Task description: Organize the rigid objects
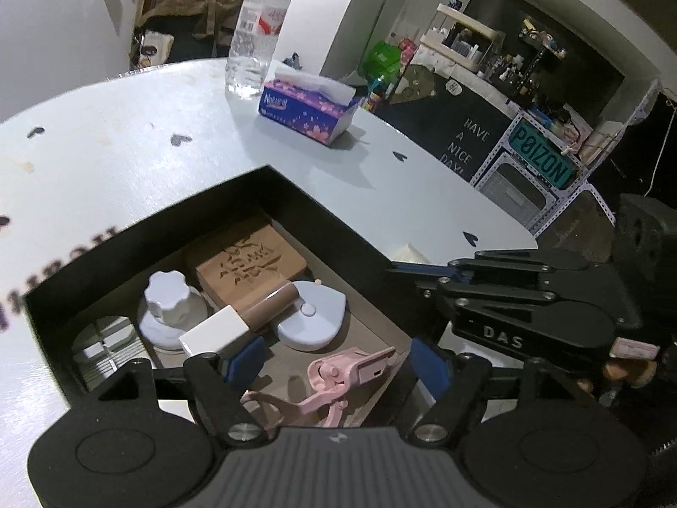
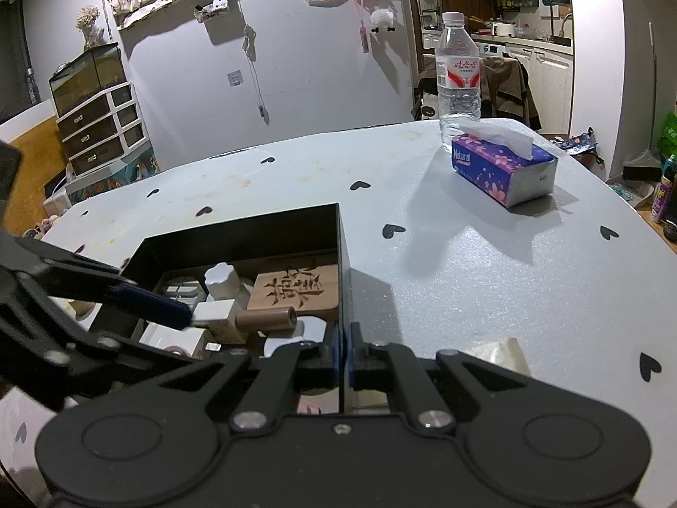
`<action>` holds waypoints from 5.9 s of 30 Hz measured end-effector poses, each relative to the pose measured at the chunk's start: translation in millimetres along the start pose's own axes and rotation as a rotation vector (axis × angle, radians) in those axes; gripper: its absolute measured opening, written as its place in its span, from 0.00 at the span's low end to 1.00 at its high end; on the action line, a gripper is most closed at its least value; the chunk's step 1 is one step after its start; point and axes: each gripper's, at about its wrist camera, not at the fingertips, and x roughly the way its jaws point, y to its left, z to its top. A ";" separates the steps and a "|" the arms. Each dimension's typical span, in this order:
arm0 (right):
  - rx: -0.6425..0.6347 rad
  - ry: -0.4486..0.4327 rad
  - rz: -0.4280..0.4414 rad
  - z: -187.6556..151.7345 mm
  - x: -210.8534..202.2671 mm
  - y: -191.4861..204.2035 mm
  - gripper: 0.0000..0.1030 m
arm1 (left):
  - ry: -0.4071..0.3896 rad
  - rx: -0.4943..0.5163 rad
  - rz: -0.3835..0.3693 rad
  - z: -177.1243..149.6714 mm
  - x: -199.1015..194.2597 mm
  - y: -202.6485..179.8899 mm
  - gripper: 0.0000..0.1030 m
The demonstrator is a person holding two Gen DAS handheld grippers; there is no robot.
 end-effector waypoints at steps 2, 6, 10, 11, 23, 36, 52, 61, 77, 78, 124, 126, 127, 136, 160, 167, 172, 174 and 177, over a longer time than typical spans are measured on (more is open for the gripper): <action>0.000 0.000 0.000 0.0 0.0 0.0 0.04 | -0.018 0.003 0.018 -2.7 -8.4 -3.2 0.78; -0.001 0.000 -0.001 0.0 0.0 0.0 0.04 | -0.066 0.012 0.060 -12.3 -30.3 -8.5 0.84; -0.001 -0.001 -0.001 -0.3 -0.1 0.1 0.04 | -0.117 0.031 0.128 -22.7 -53.5 -14.9 0.91; -0.001 -0.001 -0.001 -0.3 -0.1 0.1 0.04 | -0.129 0.032 0.142 -25.1 -58.3 -15.6 0.95; -0.001 -0.001 -0.001 -0.3 -0.1 0.0 0.04 | -0.312 -0.073 0.442 -60.8 -107.3 -8.3 1.00; -0.001 -0.002 -0.001 -0.4 -0.2 0.3 0.04 | -0.393 -0.298 0.813 -85.2 -119.2 48.2 1.00; -0.001 -0.001 0.000 -0.7 -0.4 0.4 0.04 | -0.357 -0.545 0.985 -83.4 -87.2 130.5 0.77; 0.000 0.000 0.000 -1.2 -0.6 0.6 0.04 | -0.329 -0.551 1.000 -79.6 -76.3 142.2 0.43; -0.002 0.000 -0.003 -3.0 0.3 -0.7 0.04 | -0.503 -0.474 0.920 -68.5 -119.4 93.2 0.41; -0.001 0.000 -0.002 -3.3 0.4 -1.1 0.04 | -0.525 -0.462 0.914 -65.5 -124.5 87.0 0.41; 0.006 0.000 -0.004 -3.0 0.9 0.6 0.04 | 0.088 0.412 -0.017 -17.5 -42.3 15.6 0.49; 0.006 0.000 -0.004 -3.0 0.8 0.6 0.04 | 0.086 0.411 -0.018 -17.2 -43.1 15.1 0.49; 0.006 0.000 -0.005 -3.0 0.8 0.6 0.04 | 0.085 0.412 -0.018 -17.2 -43.4 14.7 0.49; 0.005 0.001 -0.006 -3.0 1.2 0.5 0.04 | 0.035 0.391 -0.016 -17.0 -54.5 7.5 0.58; -0.038 -0.033 -0.035 1.4 -11.7 4.0 0.10 | -0.383 -0.097 0.395 -53.8 -109.9 -10.2 1.00; -0.071 -0.175 -0.024 5.0 -61.3 6.8 0.29 | -0.486 -0.153 0.479 -69.1 -123.7 -30.5 1.00; -0.080 -0.246 -0.005 -6.7 -91.8 9.8 0.46 | -0.551 -0.168 0.557 -85.2 -132.2 -52.8 1.00; -0.076 -0.255 -0.008 -12.9 -99.2 11.2 0.52 | -0.568 -0.170 0.577 -92.5 -135.1 -60.7 1.00; -0.085 -0.277 -0.016 -26.0 -111.3 15.5 0.66 | -0.573 -0.164 0.628 -103.1 -136.1 -73.3 1.00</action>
